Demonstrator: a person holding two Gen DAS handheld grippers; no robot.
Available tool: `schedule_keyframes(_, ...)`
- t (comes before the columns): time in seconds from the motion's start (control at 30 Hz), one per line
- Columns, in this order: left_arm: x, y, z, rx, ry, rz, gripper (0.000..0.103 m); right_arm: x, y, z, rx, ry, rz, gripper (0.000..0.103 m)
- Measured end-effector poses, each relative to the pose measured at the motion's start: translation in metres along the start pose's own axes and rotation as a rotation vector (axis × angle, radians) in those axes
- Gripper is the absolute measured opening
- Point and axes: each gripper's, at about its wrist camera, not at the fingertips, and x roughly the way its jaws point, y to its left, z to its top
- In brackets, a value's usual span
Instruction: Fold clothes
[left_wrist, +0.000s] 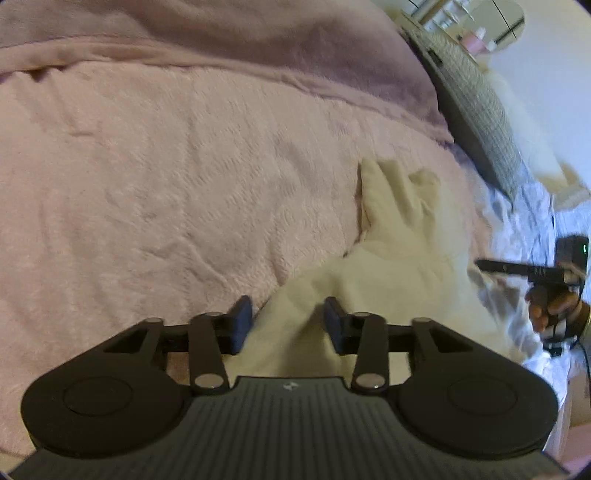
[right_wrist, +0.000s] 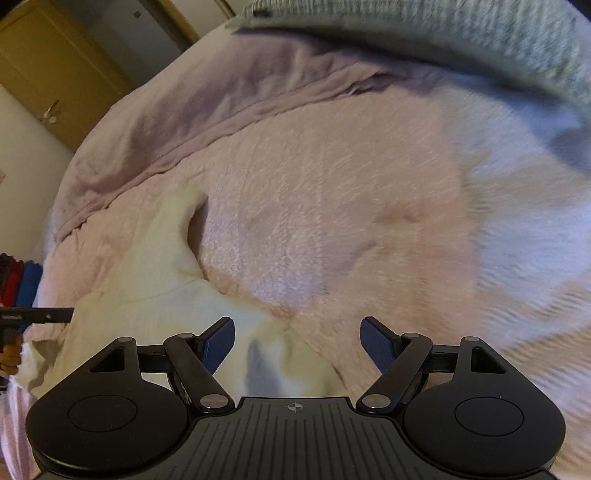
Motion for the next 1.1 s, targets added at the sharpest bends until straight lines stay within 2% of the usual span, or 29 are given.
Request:
schedule_keyframes(0.03, 0.004, 0.000, 0.000, 0.012, 0.004, -0.002, 0.007, 0.006, 0.000, 0.001, 0.010, 0.005, 0.014, 0.078)
schedule_keyframes(0.07, 0.008, -0.001, -0.001, 0.023, 0.007, -0.005, 0.004, 0.011, 0.000, 0.002, 0.024, 0.007, 0.029, 0.077)
schedule_keyframes(0.13, 0.008, -0.003, -0.001, 0.044, -0.010, -0.007, 0.003, 0.016, 0.003, 0.003, 0.021, 0.023, 0.068, 0.023)
schedule_keyframes(0.17, 0.004, -0.005, -0.001, 0.064, -0.028, -0.009, 0.002, 0.017, 0.006, 0.003, 0.010, 0.032, 0.077, 0.006)
schedule_keyframes(0.27, -0.001, -0.008, -0.002, 0.115, -0.068, 0.000, 0.002, -0.001, 0.018, 0.001, -0.077, -0.041, 0.047, 0.005)
schedule_keyframes(0.37, 0.008, -0.008, -0.003, 0.150, -0.072, 0.040, 0.003, -0.019, 0.017, -0.001, -0.061, -0.136, 0.012, 0.004)
schedule_keyframes(0.5, 0.019, -0.008, -0.006, 0.197, -0.078, 0.093, 0.006, 0.000, 0.025, -0.010, -0.092, -0.094, -0.097, 0.005)
schedule_keyframes(0.57, 0.011, -0.010, -0.006, 0.181, -0.120, 0.124, 0.009, 0.012, 0.027, -0.009, -0.070, -0.067, -0.134, 0.007)
schedule_keyframes(0.63, 0.004, -0.011, -0.006, 0.165, -0.162, 0.155, 0.017, 0.005, 0.033, -0.003, -0.043, -0.087, -0.173, 0.018)
schedule_keyframes(0.67, -0.005, -0.008, -0.004, 0.149, -0.159, 0.164, 0.023, 0.001, 0.036, 0.000, -0.033, -0.100, -0.195, 0.037)
schedule_keyframes(0.7, -0.015, -0.003, 0.000, 0.111, -0.179, 0.189, 0.021, -0.007, 0.038, 0.001, -0.026, -0.126, -0.224, 0.060)
schedule_keyframes(0.73, -0.028, 0.002, -0.001, 0.070, -0.204, 0.210, 0.019, -0.018, 0.040, 0.001, -0.020, -0.169, -0.253, 0.066)
schedule_keyframes(0.8, -0.054, 0.012, -0.002, -0.011, -0.256, 0.250, 0.017, -0.041, 0.042, -0.005, -0.004, -0.224, -0.267, 0.067)
schedule_keyframes(0.9, -0.089, 0.005, -0.023, -0.006, -0.241, 0.187, 0.011, -0.067, 0.059, -0.023, -0.028, -0.209, -0.226, 0.067)
schedule_keyframes(0.97, -0.103, -0.011, -0.047, 0.064, -0.201, 0.175, 0.011, -0.074, 0.076, -0.043, -0.061, -0.193, -0.185, 0.067)
schedule_keyframes(1.03, -0.104, -0.022, -0.074, 0.137, -0.140, 0.193, 0.011, -0.070, 0.093, -0.066, -0.095, -0.137, -0.181, 0.067)
schedule_keyframes(1.1, -0.094, -0.022, -0.101, 0.192, -0.083, 0.320, 0.011, -0.059, 0.104, -0.095, -0.135, -0.058, -0.227, 0.067)
